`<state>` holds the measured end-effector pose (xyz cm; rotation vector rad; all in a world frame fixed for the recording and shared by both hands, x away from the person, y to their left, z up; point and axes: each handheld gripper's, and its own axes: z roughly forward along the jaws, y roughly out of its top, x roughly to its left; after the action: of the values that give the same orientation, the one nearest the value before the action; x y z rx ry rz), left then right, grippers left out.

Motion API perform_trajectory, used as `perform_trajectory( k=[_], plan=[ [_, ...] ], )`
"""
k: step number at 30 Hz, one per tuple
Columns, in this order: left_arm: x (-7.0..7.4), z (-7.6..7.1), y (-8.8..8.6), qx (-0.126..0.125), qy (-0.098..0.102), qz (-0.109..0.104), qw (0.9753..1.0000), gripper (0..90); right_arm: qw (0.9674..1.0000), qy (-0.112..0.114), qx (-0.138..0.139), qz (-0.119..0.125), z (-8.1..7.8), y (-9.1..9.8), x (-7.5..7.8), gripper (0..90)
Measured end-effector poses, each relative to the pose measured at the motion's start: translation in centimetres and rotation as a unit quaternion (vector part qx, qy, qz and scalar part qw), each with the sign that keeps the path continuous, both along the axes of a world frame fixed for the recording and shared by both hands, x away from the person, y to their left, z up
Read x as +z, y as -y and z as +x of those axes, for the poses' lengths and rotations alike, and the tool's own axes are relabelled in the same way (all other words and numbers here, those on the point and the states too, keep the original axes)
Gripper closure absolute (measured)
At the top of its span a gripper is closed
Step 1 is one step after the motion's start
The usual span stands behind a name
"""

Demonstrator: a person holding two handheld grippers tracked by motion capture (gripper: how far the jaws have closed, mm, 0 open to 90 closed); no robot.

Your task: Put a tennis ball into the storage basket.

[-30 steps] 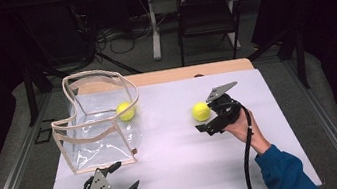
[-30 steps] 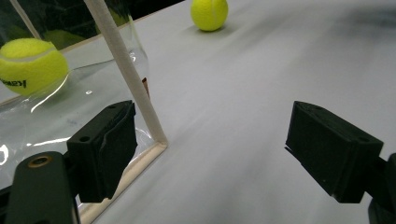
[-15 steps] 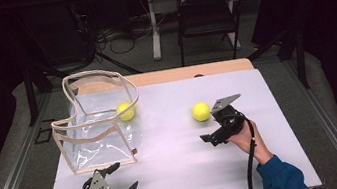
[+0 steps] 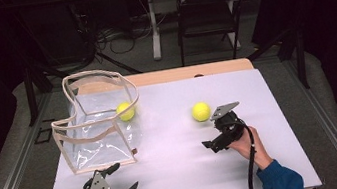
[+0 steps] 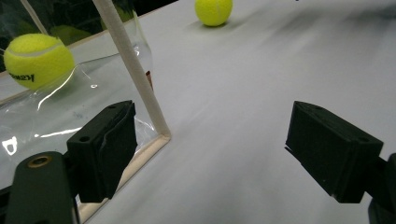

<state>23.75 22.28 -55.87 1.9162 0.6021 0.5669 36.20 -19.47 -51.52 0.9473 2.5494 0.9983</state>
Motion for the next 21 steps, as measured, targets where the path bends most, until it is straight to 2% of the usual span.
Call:
perform_trajectory(
  k=[7,12,21],
  plan=[
    [0.1,-0.1,-0.1,0.000,0.003,0.001,1.0000,15.9,0.9997,0.006,-0.005,-0.023,-0.3,0.0,-0.9,0.0],
    [0.0,-0.1,0.0,-0.002,0.002,0.002,1.0000,15.9,0.9995,0.000,-0.005,-0.031,-0.1,0.1,-1.5,0.0],
    [0.1,-0.3,-0.2,0.000,0.001,0.001,1.0000,15.9,0.9994,0.001,-0.012,-0.031,0.9,-0.1,-1.4,0.0]
  ],
)
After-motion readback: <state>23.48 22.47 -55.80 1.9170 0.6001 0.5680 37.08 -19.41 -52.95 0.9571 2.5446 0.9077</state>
